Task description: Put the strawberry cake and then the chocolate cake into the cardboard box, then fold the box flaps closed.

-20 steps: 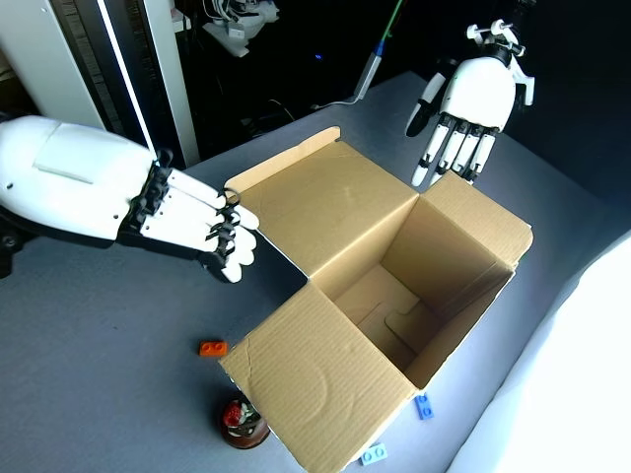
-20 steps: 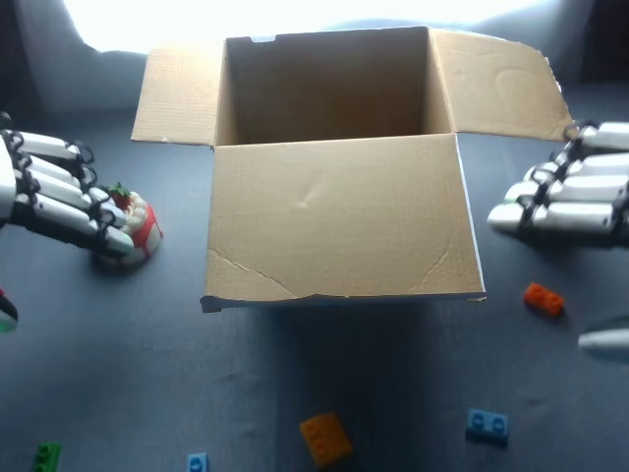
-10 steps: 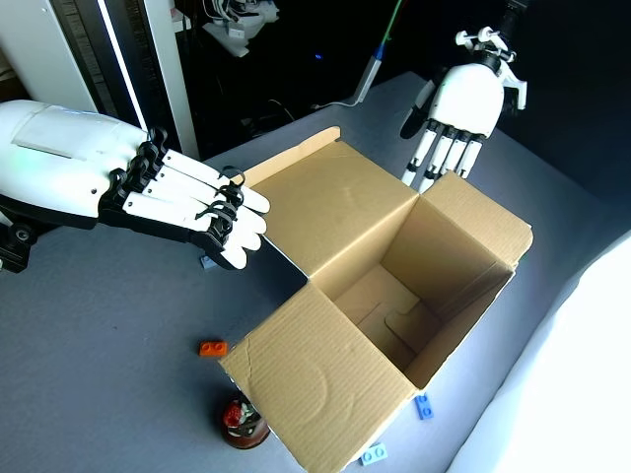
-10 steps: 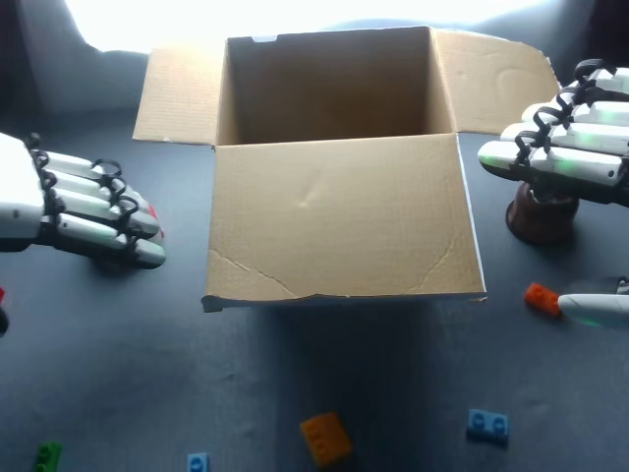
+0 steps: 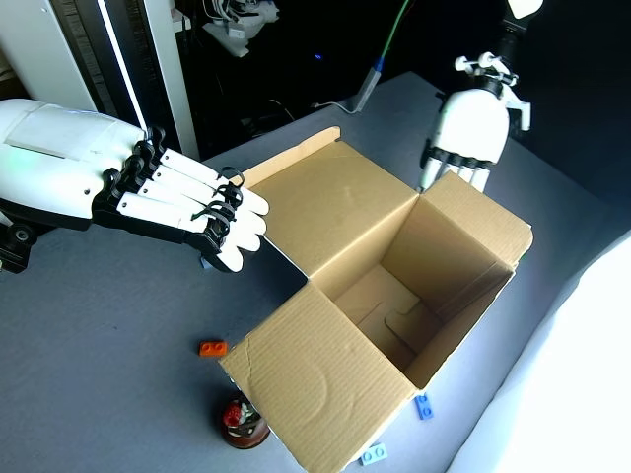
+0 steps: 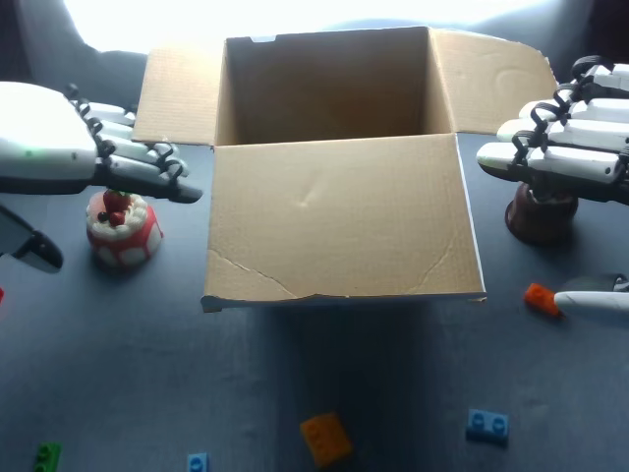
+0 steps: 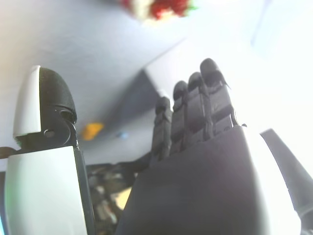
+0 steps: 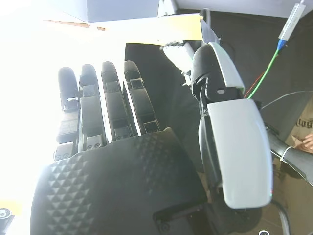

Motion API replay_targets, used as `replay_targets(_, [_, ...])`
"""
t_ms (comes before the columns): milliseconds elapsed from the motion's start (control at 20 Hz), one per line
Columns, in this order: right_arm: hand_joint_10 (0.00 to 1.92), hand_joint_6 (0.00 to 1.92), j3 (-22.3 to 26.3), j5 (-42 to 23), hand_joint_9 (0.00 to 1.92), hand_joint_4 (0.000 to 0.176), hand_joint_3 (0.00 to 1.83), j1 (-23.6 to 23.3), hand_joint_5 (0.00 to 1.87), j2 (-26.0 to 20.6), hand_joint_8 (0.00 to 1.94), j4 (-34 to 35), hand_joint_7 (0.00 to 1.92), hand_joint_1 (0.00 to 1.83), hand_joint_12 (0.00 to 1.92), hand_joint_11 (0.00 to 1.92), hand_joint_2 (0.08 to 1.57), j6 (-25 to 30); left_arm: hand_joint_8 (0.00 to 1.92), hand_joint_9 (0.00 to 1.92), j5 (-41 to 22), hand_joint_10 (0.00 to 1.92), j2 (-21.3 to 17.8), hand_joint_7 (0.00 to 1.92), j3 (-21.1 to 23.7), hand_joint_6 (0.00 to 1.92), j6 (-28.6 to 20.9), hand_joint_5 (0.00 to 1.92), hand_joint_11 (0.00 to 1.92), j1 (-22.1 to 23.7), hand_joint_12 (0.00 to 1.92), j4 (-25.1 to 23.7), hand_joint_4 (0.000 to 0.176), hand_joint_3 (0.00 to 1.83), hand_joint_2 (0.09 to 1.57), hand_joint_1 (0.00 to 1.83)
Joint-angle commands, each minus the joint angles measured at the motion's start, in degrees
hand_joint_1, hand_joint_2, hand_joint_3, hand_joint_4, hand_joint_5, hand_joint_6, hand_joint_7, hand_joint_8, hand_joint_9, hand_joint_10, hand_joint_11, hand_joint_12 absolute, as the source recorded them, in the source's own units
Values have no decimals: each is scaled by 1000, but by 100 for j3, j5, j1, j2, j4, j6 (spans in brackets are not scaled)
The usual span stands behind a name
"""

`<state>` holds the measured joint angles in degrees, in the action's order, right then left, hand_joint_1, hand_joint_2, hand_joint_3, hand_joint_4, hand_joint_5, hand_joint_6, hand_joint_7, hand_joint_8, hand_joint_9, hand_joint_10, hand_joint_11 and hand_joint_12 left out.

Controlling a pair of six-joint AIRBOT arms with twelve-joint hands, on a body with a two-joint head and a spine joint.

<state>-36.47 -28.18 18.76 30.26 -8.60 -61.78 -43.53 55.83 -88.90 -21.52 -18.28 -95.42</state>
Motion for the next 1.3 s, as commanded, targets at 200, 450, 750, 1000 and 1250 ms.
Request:
replay_targets(200, [6,1,5,-704,274,0,1,-39,190,-42,1,73,238,225,832,0,1213,-25,18,177,183,20,236,225,-317,11,-98,176,0,-32,643,229,71,0,955,1261])
replay_targets(450, [7,7,14,-707,303,0,1,-40,230,-42,1,77,256,209,874,0,1213,-7,11,252,408,26,408,311,-451,38,-359,311,0,-163,922,222,26,0,952,1329])
replay_targets(750, [5,3,37,-730,324,0,5,-37,237,-40,2,158,263,231,929,0,1211,6,0,155,585,0,615,149,-696,0,-404,174,0,-313,616,212,44,24,1013,1199])
replay_targets(1000, [1,3,76,-732,313,0,0,-31,258,-41,2,279,262,262,885,0,1209,-2,0,132,707,0,883,140,-973,4,-487,173,0,-363,536,220,49,18,1034,1165])
replay_targets(1250, [3,3,75,-730,322,0,1,-27,241,-42,0,279,258,229,902,0,1212,-23,1,142,878,3,1072,134,-1056,0,-487,156,0,-514,553,217,60,6,1021,1165])
